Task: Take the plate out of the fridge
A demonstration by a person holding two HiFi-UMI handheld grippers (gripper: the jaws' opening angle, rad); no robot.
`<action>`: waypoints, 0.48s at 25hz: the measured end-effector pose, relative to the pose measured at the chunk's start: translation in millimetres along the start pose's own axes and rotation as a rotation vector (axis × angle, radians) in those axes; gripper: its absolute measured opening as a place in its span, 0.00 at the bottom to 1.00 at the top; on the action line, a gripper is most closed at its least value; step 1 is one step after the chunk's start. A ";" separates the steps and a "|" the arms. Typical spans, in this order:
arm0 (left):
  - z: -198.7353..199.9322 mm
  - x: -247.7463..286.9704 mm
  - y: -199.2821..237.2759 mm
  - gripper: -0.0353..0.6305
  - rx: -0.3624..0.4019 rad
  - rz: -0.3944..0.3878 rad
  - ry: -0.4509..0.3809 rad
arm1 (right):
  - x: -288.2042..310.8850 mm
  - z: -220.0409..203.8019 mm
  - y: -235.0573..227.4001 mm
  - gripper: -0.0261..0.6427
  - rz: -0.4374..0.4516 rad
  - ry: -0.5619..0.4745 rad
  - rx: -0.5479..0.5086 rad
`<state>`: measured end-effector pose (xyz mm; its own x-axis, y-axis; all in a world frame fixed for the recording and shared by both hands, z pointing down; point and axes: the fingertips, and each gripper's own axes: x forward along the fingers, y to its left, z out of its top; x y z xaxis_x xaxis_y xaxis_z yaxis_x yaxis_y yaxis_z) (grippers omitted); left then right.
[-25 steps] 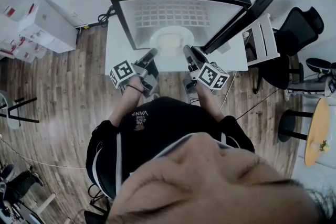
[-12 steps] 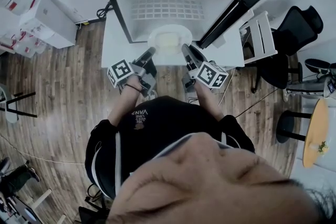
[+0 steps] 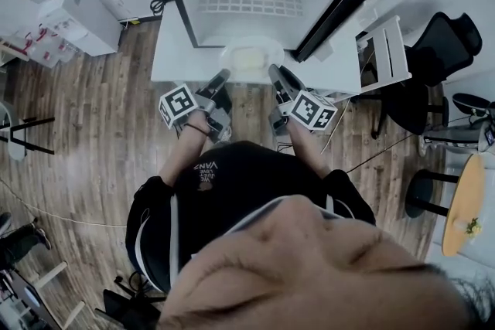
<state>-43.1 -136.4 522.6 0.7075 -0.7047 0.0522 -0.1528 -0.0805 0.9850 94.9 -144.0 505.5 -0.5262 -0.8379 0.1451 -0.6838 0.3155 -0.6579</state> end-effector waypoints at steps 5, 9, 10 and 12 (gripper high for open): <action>-18.6 -17.7 -1.8 0.09 0.001 0.012 -0.028 | -18.3 -10.6 5.1 0.19 0.020 0.016 0.001; -31.3 -27.0 -0.2 0.09 0.000 0.019 -0.048 | -30.0 -16.9 6.4 0.19 0.036 0.027 0.003; -34.4 -28.5 0.3 0.09 -0.003 0.022 -0.051 | -32.2 -17.9 6.2 0.19 0.039 0.031 0.004; -40.5 -32.1 0.4 0.09 -0.005 0.024 -0.059 | -37.6 -20.2 5.9 0.19 0.043 0.038 0.004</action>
<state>-37.8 -85.3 527.9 0.6618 -0.7467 0.0666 -0.1657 -0.0590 0.9844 100.4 -101.7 511.1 -0.5741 -0.8060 0.1444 -0.6582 0.3494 -0.6668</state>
